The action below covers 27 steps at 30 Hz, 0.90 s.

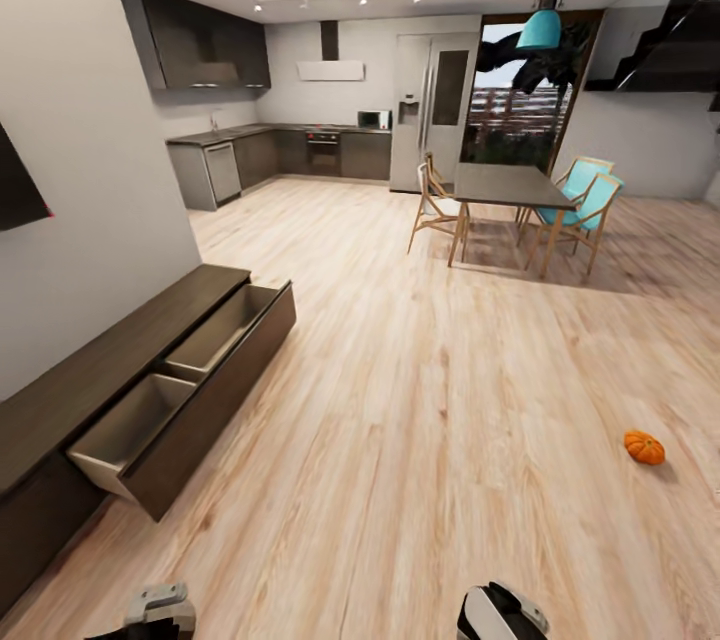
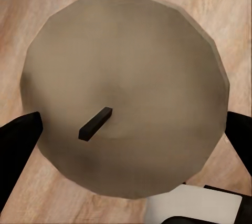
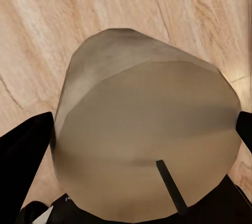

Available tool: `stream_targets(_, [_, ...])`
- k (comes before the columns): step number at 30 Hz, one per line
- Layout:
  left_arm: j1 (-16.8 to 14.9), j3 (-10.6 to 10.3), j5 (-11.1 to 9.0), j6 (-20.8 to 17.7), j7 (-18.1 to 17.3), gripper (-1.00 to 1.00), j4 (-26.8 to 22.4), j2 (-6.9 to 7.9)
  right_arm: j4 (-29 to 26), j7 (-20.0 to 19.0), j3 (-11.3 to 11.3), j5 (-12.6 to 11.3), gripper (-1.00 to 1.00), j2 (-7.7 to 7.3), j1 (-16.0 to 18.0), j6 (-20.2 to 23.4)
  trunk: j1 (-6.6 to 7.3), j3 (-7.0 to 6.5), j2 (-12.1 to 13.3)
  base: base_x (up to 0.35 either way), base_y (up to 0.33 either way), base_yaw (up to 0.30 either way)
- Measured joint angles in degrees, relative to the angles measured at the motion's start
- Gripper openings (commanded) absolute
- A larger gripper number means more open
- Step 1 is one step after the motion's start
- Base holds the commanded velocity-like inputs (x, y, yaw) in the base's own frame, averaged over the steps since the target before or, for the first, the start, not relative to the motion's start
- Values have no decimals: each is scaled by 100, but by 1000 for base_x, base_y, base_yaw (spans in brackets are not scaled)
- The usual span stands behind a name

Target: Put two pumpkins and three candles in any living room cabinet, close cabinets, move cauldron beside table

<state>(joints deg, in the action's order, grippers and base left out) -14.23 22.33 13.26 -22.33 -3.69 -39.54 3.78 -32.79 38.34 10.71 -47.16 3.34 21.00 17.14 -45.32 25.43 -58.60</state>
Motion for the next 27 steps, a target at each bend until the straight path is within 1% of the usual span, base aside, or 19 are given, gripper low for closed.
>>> stream_targets(6, [0,-1,-1,0,0,-100,0,0,17,0,1,2,-100,0,0,-33,0,0,0,320,-70,-280])
stream_targets(23, [0,-3,1,9,3,-100,0,9,18,-1,1,0,-100,4,0,-46,0,0,0,324,-2,-280])
stream_targets(27, [0,-8,0,9,8,-100,8,9,18,-1,1,3,-100,6,0,-110,0,0,0,326,0,-275])
